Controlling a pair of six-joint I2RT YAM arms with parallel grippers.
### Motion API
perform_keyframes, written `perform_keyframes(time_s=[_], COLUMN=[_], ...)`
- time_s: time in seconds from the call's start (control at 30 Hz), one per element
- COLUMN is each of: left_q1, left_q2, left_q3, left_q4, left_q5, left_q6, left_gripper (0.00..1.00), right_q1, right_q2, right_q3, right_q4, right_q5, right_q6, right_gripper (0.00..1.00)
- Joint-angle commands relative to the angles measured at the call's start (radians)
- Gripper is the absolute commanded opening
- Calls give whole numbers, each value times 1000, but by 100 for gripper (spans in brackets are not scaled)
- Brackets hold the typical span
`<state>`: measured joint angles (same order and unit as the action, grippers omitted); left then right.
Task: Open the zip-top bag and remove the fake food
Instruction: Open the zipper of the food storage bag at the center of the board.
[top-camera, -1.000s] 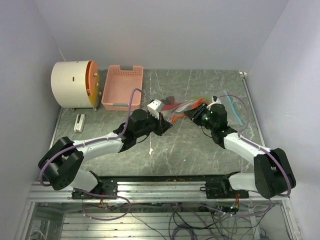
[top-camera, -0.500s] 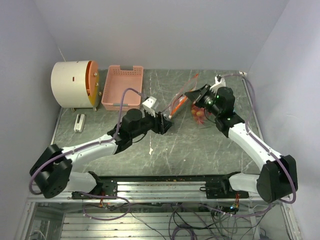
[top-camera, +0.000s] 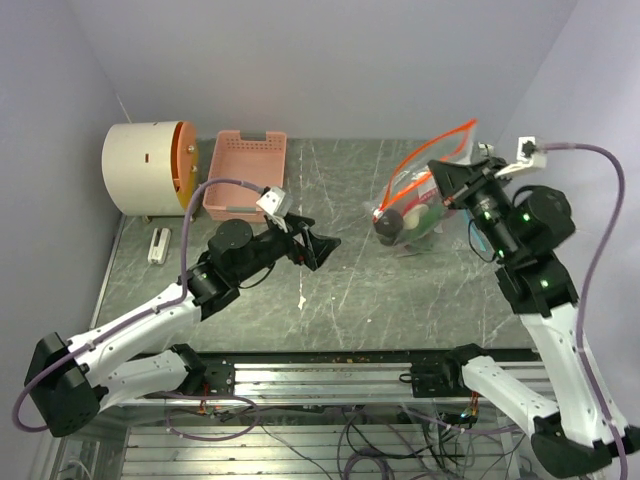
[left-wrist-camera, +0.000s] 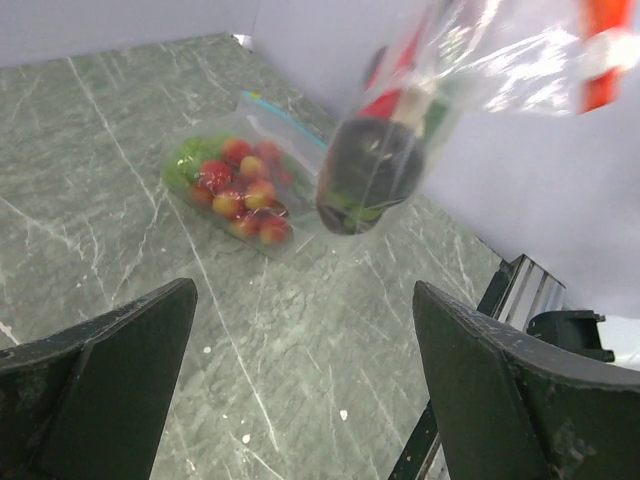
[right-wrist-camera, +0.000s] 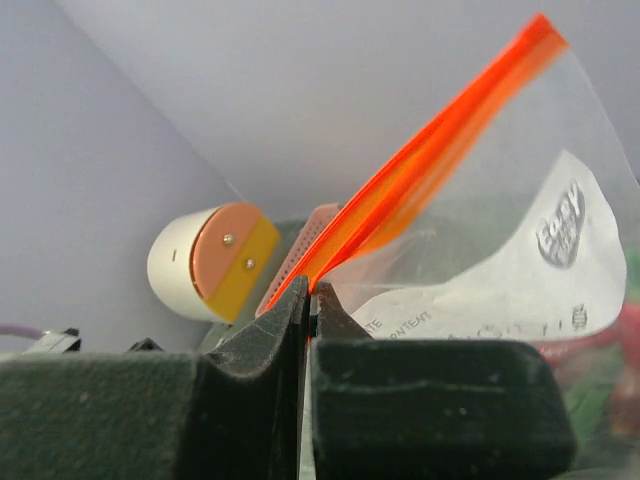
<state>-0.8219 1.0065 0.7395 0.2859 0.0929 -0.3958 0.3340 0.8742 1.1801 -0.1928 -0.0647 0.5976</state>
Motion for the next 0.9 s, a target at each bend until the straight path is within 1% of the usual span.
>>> perform_keyframes(time_s=[0.0, 0.1, 0.23, 0.33, 0.4, 0.43, 0.53, 0.63, 0.73, 0.87], left_q1=[-6, -6, -6, -6, -6, -6, -6, -6, -6, -6], left_q2=[30, 57, 99, 124, 128, 126, 115, 103, 93, 80], left_q3=[19, 17, 28, 44, 48, 46, 37, 34, 36, 44], left_q4=[-28, -2, 15, 16, 13, 15, 8, -7, -24, -54], left_q5=[-3, 26, 63, 83, 84, 81, 69, 57, 44, 22], left_q6=[17, 7, 0, 1, 2, 3, 5, 10, 19, 36], left_gripper=[99, 99, 98, 98, 98, 98, 98, 98, 98, 98], right_q1=[-3, -4, -3, -3, -3, -3, -3, -4, -6, -17], right_q2=[-86, -169, -235, -258, -257, -255, -223, -134, -16, 152], right_q3=[-6, -72, -88, -104, -152, -212, -345, -407, -395, -325], right_q4=[-194, -263, -342, -363, -360, -349, -258, -150, -24, 109], right_q5=[103, 177, 203, 200, 200, 200, 223, 282, 335, 386], right_q6=[-77, -85, -85, -94, -100, -106, -118, -139, -187, -253], right_gripper=[0, 0, 0, 0, 0, 0, 0, 0, 0, 0])
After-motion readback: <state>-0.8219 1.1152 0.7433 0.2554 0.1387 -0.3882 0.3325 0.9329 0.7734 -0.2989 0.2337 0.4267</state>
